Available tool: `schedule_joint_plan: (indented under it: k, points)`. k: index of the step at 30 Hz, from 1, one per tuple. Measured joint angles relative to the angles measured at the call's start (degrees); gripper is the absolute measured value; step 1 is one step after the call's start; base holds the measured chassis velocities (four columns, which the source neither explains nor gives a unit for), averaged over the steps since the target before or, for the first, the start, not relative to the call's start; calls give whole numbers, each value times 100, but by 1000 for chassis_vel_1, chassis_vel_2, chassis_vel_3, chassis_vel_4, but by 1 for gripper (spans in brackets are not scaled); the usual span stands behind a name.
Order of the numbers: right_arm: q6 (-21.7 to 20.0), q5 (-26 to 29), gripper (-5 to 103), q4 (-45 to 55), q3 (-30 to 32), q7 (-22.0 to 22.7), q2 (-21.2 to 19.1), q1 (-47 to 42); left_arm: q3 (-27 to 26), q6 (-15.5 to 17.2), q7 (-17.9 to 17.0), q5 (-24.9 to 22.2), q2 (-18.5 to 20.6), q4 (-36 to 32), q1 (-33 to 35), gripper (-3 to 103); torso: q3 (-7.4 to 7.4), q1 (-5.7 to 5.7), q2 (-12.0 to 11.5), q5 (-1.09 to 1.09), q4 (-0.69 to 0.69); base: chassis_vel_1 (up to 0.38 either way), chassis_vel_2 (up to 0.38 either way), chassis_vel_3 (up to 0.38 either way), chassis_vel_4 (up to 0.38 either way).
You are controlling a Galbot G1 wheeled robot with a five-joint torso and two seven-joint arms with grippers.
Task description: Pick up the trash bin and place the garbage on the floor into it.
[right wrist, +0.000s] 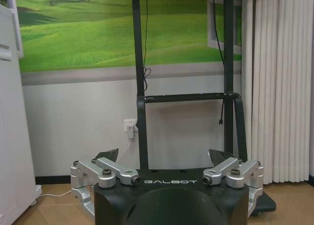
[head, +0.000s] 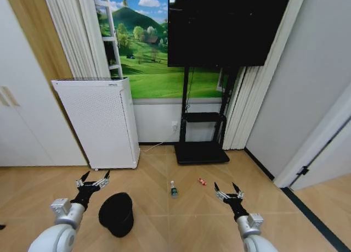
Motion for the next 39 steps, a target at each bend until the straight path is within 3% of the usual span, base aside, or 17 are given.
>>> schedule_joint_plan:
  k: [8, 12, 17, 22, 39]
  points:
    - [19, -5, 100, -47, 2, 15, 4, 13, 3, 8, -35, 29, 20, 2, -5, 100, 2, 5, -1, -6, 1, -256, 272, 260, -231]
    - [1, -3, 100, -46, 2, 30, 9, 4, 16, 22, -107, 30, 14, 1, -25, 100, 0, 1, -1, -4, -6, -85, 24, -10, -31]
    - [-26, -4, 100, -49, -22, 76, 13, 21, 19, 89, -213, 61, -22, 3, -24, 100, -3, -5, 2, -4, 2, 66, -37, -29, 23]
    - [-54, -4, 100, -53, -38, 133, 12, 38, 4, 191, -315, 123, -62, -44, -18, 100, -23, -19, -29, -2, 1, 34, -21, -16, 36]
    - [-97, 15, 100, -112, -111, 166, -50, 103, 14, 239, -216, 373, -19, -37, -47, 100, -287, -200, -481, -3, -1, 0, 0, 0, 0]
